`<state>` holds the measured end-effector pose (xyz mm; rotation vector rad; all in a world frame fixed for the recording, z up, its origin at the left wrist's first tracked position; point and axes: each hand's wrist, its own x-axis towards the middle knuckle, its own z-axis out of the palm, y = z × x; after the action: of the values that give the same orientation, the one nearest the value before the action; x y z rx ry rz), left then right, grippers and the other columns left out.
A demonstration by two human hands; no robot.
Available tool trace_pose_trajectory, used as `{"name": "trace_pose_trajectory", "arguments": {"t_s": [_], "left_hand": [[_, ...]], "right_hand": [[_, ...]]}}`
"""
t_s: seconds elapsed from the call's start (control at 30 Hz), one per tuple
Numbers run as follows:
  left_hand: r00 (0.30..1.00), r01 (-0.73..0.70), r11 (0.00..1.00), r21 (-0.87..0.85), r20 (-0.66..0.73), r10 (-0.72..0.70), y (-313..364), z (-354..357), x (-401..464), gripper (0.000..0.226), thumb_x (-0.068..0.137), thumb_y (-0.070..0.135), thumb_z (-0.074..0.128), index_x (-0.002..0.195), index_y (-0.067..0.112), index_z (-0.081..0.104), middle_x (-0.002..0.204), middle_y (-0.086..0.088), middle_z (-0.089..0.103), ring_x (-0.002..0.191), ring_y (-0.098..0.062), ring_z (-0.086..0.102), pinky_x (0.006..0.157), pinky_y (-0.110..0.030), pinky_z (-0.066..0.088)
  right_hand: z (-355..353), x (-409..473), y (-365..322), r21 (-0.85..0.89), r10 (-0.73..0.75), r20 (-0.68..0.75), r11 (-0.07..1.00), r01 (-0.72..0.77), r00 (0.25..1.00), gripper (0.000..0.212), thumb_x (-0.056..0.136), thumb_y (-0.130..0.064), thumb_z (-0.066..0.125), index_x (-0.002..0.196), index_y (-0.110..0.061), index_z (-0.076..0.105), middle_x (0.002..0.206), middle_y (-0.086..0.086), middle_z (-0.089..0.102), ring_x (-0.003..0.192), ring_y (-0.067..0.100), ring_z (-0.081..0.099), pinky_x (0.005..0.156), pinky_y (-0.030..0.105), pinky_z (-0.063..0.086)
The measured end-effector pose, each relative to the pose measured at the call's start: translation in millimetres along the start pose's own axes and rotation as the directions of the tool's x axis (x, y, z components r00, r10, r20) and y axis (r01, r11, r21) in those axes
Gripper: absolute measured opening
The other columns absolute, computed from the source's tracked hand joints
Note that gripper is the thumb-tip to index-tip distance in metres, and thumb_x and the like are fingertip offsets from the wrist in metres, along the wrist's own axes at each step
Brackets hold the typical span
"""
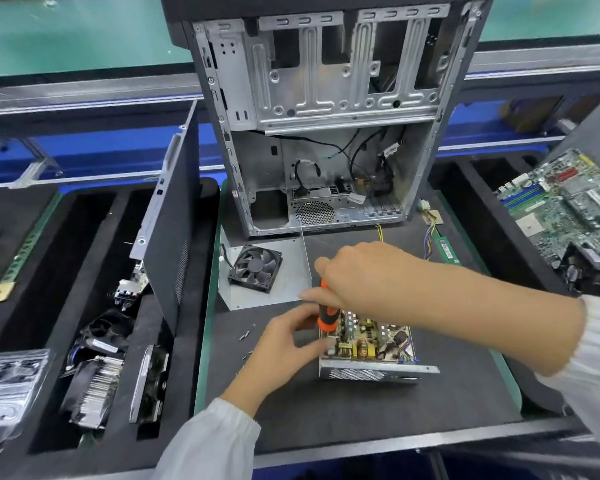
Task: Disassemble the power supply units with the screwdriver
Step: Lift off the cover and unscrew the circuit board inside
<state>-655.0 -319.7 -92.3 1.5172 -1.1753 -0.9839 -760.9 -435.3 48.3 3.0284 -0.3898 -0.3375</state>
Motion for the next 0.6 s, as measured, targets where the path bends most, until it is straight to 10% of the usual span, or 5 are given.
{"name": "trace_pose_trajectory", "arguments": {"t_s": [0.2, 0.27, 0.33, 0.47, 0.6], "left_hand": [[0.998, -0.006, 0.971, -0.240, 0.056, 0.020, 25, -5, 10, 0.021, 0.080, 0.005, 0.074, 0.096, 0.014, 0.064, 0.095, 0.004, 0.073, 0.097, -0.010, 0.067, 0.088, -0.024, 0.050], [0.999, -0.019, 0.981, -0.192, 0.042, 0.028, 28, -3, 14, 0.018, 0.082, -0.001, 0.071, 0.089, 0.014, 0.066, 0.087, 0.004, 0.073, 0.089, -0.007, 0.068, 0.082, -0.022, 0.051], [0.997, -0.047, 0.985, -0.164, 0.053, 0.057, 30, -3, 15, 0.026, 0.083, -0.006, 0.069, 0.088, 0.019, 0.069, 0.082, 0.010, 0.073, 0.082, -0.001, 0.066, 0.075, -0.014, 0.049], [0.999, -0.034, 0.984, -0.177, 0.026, 0.040, 29, -2, 14, 0.027, 0.079, -0.005, 0.073, 0.086, 0.020, 0.073, 0.085, 0.004, 0.073, 0.085, -0.006, 0.067, 0.078, -0.019, 0.051], [0.995, 0.039, 0.985, -0.171, 0.096, -0.022, 27, 1, 15, 0.041, 0.082, -0.010, 0.069, 0.101, 0.024, 0.055, 0.086, 0.017, 0.072, 0.084, 0.010, 0.065, 0.070, -0.010, 0.050]], "right_hand": [[-14, -6, 16, 0.236, -0.257, 0.227, 0.950, 0.203, 0.939, 0.026, 0.090, -0.008, 0.053, 0.111, -0.023, 0.045, 0.087, -0.012, 0.026, 0.069, 0.006, 0.035, 0.053, 0.017, 0.030], [-18, -9, 12, 0.311, -0.254, 0.212, 0.933, 0.181, 0.944, 0.026, 0.089, -0.026, 0.062, 0.108, -0.025, 0.045, 0.091, -0.013, 0.033, 0.075, 0.009, 0.037, 0.057, 0.018, 0.029], [-19, -10, 1, 0.196, -0.089, 0.157, 0.979, 0.058, 0.984, 0.037, 0.087, -0.054, 0.057, 0.101, -0.022, 0.042, 0.084, -0.003, 0.044, 0.068, 0.013, 0.044, 0.052, 0.026, 0.030], [-14, -3, -20, -0.261, 0.004, 0.070, 0.965, 0.015, 0.998, 0.020, 0.099, -0.024, 0.044, 0.111, -0.013, 0.056, 0.101, 0.007, 0.061, 0.089, 0.027, 0.061, 0.057, 0.030, 0.036], [-21, -14, -10, 0.111, -0.180, 0.203, 0.981, 0.160, 0.962, 0.037, 0.089, -0.018, 0.058, 0.122, -0.025, 0.041, 0.113, 0.007, 0.040, 0.090, 0.024, 0.048, 0.049, 0.029, 0.032]]}}
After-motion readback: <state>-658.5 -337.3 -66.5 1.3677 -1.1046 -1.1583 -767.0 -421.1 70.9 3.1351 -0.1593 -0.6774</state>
